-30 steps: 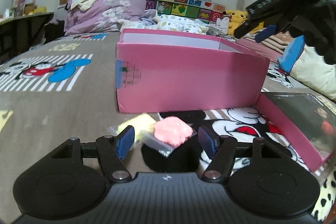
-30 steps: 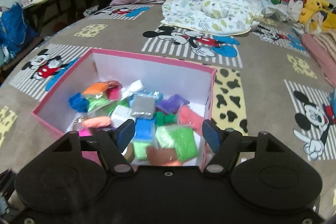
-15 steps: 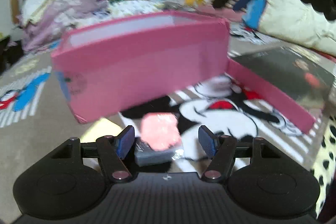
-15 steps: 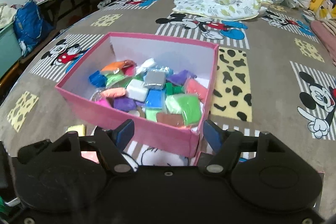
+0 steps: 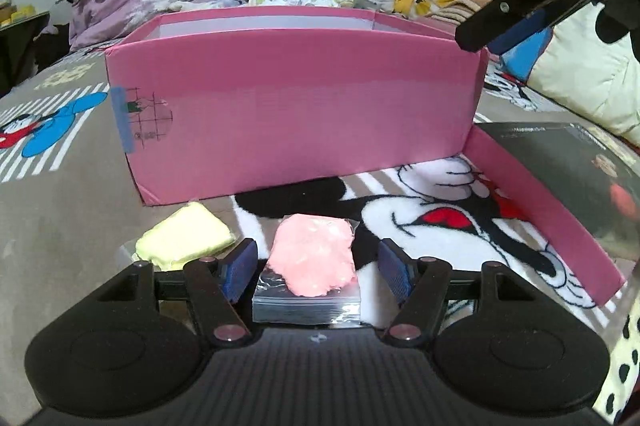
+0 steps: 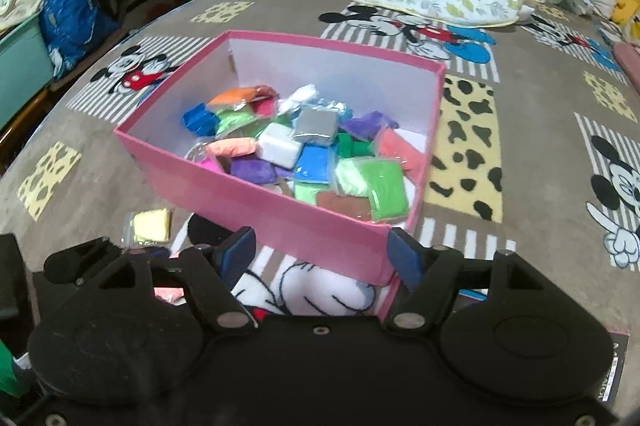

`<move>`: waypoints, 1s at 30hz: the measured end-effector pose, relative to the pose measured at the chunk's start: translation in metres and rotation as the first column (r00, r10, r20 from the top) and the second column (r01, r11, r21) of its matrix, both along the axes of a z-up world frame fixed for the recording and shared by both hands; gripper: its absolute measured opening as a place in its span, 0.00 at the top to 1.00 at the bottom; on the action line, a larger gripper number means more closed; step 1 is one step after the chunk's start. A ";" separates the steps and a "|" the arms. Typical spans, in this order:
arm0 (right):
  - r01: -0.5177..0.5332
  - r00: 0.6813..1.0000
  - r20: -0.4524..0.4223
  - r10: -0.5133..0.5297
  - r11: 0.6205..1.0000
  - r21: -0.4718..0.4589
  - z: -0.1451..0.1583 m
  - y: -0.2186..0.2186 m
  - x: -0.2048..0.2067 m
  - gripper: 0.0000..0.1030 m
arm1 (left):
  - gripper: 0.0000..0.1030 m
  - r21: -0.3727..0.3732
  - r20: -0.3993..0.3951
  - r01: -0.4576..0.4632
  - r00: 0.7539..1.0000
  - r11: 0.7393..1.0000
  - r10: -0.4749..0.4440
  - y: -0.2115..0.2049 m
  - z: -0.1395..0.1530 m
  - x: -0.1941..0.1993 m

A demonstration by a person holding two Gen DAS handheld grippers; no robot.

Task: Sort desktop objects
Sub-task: 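Lower the left gripper onto the pink clay packet and close it, then lift the pink packet with the left gripper over the pink box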

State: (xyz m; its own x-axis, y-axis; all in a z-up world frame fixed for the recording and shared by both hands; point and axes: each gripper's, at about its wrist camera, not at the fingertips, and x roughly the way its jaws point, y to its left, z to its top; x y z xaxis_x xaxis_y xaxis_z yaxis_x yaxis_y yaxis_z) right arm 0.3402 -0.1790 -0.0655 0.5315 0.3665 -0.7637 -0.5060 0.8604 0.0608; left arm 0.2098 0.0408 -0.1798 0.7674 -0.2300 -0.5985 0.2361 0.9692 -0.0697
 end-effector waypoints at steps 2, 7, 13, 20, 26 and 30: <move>-0.022 1.000 0.004 0.022 1.000 -0.006 0.000 0.003 -0.002 0.30 | 0.53 0.003 -0.001 -0.013 1.000 1.000 0.013 0.002 0.000 0.000; -0.087 0.996 0.016 0.087 0.996 -0.018 0.003 0.011 -0.010 0.30 | 0.59 0.005 -0.011 -0.013 1.000 1.000 0.013 0.006 0.003 -0.004; -0.103 0.994 0.029 0.105 0.993 -0.056 0.004 0.011 -0.014 0.30 | 0.60 0.014 -0.011 -0.006 1.000 1.000 0.006 0.002 0.006 -0.012; -0.080 0.997 0.003 0.081 0.995 -0.054 0.011 0.009 -0.017 0.30 | 0.60 -0.040 -0.019 -0.047 0.999 0.998 0.047 0.008 0.012 -0.030; -0.123 0.992 0.008 0.124 0.990 -0.063 0.015 0.030 -0.034 0.30 | 0.60 -0.109 0.007 -0.107 0.994 0.988 0.108 0.025 0.038 -0.046; -0.189 0.982 0.005 0.191 0.978 -0.092 0.014 0.051 -0.046 0.30 | 0.60 -0.141 0.012 -0.140 0.990 0.980 0.143 0.040 0.052 -0.056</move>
